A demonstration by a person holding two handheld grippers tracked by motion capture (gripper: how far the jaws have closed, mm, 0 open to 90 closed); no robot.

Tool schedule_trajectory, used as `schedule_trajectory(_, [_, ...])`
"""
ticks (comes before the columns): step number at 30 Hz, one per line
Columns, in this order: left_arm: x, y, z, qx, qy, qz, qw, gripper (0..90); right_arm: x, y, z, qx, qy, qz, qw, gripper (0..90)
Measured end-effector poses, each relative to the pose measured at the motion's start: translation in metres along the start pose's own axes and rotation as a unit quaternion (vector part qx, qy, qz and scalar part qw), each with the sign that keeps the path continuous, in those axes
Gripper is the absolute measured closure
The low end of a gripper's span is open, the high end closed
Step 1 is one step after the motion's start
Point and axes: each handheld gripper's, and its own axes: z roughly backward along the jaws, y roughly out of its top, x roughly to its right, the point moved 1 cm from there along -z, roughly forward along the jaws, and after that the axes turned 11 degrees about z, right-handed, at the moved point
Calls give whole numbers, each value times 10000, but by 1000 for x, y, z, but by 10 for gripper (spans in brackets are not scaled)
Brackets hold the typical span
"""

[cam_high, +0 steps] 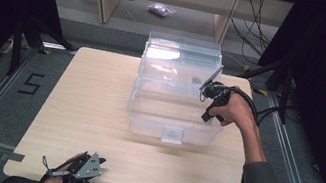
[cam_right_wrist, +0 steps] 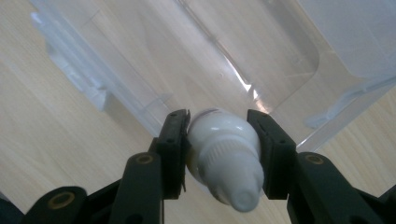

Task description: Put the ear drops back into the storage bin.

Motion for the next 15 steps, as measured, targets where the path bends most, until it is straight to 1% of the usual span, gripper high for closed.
schedule_trajectory(1, [0, 0, 0, 0, 0, 0, 10000, 155, 0, 0, 0, 0, 0, 0, 10000, 601])
schedule_trajectory(2, [0, 0, 0, 7, -5, -2, 10000, 155, 4, 0, -3, 65, -41, 176, 9998, 601])
schedule_trajectory(3, [0, 0, 0, 16, 24, -1, 10000, 154, 6, 0, -6, 47, -33, 132, 9999, 601])
schedule_trajectory(4, [0, 0, 0, 15, 22, 0, 10000, 154, 6, 1, -8, 0, 11, 15, 10000, 601])
schedule_trajectory(5, [1, 0, -1, 20, -49, 24, 10000, 154, 7, 1, -10, -71, 33, -20, 10000, 601])
schedule_trajectory(6, [1, -1, -1, 3, -41, 54, 10000, 155, 8, 2, -13, -65, 35, -53, 10000, 601])
schedule_trajectory(7, [1, -1, -1, -5, -31, 71, 10000, 154, 11, 2, -17, -130, 51, -114, 9998, 601])
schedule_trajectory(8, [1, 0, -1, -7, 12, 34, 10000, 154, 12, 3, -19, -147, 41, -112, 9998, 601])
schedule_trajectory(9, [1, 0, -1, -7, 12, 34, 10000, 154, 12, 3, -19, -147, 41, -112, 9998, 601])
schedule_trajectory(10, [0, 0, 0, -8, 20, -6, 10000, 154, 14, 4, -23, -237, 84, -241, 9994, 601])
schedule_trajectory(12, [0, 0, 0, 8, 29, -1, 10000, 154, 15, 5, -25, -241, 60, -239, 9994, 601])
schedule_trajectory(13, [0, 0, 0, 17, 22, 2, 10000, 154, 18, 7, -28, -250, 60, -184, 9995, 601])
schedule_trajectory(14, [0, 0, 0, 20, 15, -7, 10000, 154, 18, 7, -30, -278, 26, -267, 9993, 601])
schedule_trajectory(15, [0, 0, 0, 20, 15, -7, 10000, 155, 18, 7, -30, -278, 26, -267, 9993, 601])
